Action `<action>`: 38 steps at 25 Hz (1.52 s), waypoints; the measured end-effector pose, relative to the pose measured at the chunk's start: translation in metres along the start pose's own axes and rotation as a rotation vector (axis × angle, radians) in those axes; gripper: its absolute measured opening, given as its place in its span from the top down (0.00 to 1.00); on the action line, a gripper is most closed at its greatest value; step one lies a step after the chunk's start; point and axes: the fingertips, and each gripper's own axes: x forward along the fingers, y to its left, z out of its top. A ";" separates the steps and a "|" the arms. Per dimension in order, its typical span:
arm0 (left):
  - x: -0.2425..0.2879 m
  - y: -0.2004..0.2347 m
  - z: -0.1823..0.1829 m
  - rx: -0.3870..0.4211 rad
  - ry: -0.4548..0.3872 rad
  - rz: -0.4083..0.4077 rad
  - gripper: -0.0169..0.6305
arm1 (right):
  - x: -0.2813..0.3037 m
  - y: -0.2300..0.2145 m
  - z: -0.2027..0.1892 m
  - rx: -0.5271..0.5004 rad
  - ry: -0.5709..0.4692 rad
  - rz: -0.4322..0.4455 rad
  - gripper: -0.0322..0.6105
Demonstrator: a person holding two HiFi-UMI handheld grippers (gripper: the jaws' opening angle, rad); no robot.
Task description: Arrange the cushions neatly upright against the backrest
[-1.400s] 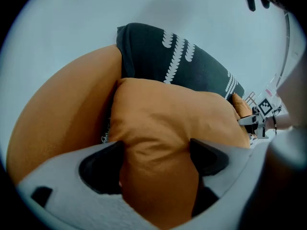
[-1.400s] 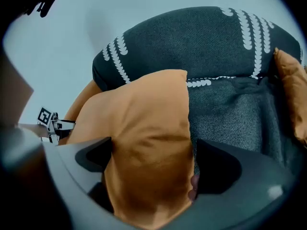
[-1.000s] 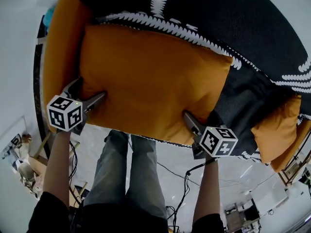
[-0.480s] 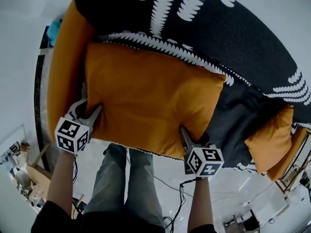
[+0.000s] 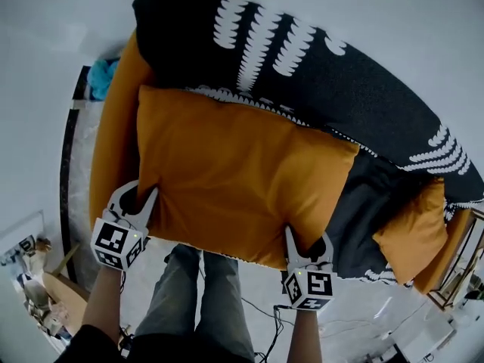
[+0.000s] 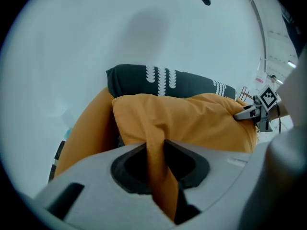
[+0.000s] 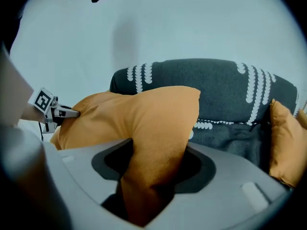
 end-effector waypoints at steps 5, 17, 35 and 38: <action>-0.026 0.004 0.061 0.050 -0.109 0.015 0.84 | -0.026 0.005 0.057 -0.040 -0.131 -0.032 0.52; -0.048 0.013 0.184 0.123 -0.360 0.043 0.83 | -0.054 -0.006 0.174 -0.123 -0.379 -0.077 0.52; 0.050 0.041 0.157 0.018 -0.245 0.044 0.82 | 0.042 -0.056 0.144 -0.046 -0.242 -0.050 0.49; 0.060 0.038 0.146 0.019 -0.211 0.045 0.82 | 0.049 -0.064 0.133 -0.041 -0.207 -0.054 0.49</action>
